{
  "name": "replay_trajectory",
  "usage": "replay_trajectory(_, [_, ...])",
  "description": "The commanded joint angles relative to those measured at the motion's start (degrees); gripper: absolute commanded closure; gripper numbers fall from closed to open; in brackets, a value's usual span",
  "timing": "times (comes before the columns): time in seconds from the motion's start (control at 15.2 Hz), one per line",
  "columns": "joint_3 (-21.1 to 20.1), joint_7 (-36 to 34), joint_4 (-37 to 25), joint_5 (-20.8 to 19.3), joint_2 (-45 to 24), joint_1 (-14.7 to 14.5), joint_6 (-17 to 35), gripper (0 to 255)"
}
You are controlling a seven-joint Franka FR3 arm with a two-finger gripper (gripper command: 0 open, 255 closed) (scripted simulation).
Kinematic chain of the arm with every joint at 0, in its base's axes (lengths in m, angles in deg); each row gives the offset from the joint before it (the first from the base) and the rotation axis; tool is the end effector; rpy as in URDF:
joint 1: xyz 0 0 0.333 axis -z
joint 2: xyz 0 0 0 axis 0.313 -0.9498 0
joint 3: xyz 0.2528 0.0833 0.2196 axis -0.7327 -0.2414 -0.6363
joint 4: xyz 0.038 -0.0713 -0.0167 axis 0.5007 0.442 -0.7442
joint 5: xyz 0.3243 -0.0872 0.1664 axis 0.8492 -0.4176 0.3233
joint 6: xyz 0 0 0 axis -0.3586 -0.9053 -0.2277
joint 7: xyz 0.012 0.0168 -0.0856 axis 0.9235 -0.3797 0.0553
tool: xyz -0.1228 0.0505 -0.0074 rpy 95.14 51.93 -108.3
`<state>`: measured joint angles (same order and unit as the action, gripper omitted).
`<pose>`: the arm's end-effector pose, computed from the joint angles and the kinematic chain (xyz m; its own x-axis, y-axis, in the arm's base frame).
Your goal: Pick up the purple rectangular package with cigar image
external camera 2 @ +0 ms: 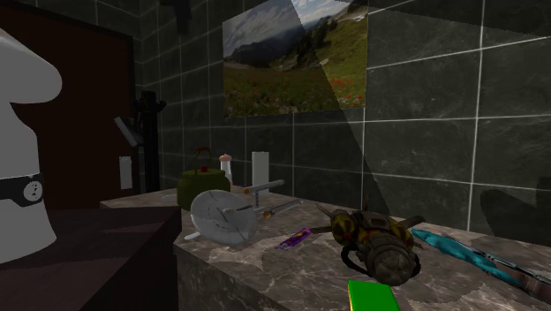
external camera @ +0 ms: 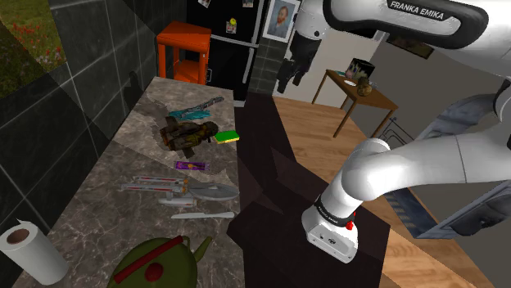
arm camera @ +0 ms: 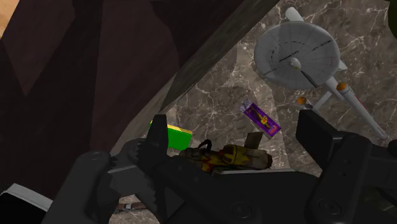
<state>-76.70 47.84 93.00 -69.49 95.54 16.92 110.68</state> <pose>0.2767 0.0109 0.5818 0.9981 -0.0039 0.0610 -0.0091 -0.9963 0.0854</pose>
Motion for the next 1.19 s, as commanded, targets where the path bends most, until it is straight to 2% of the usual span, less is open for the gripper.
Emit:
replay_trajectory(0.0, [0.00,0.00,0.00,0.00,0.00,0.00,0.00,0])
replay_trajectory(0.59, [2.80,8.30,9.58,-0.96,-9.29,-2.91,20.98,0])
replay_trajectory(1.12, [4.90,16.01,12.15,-0.88,-23.87,-5.64,39.86,0])
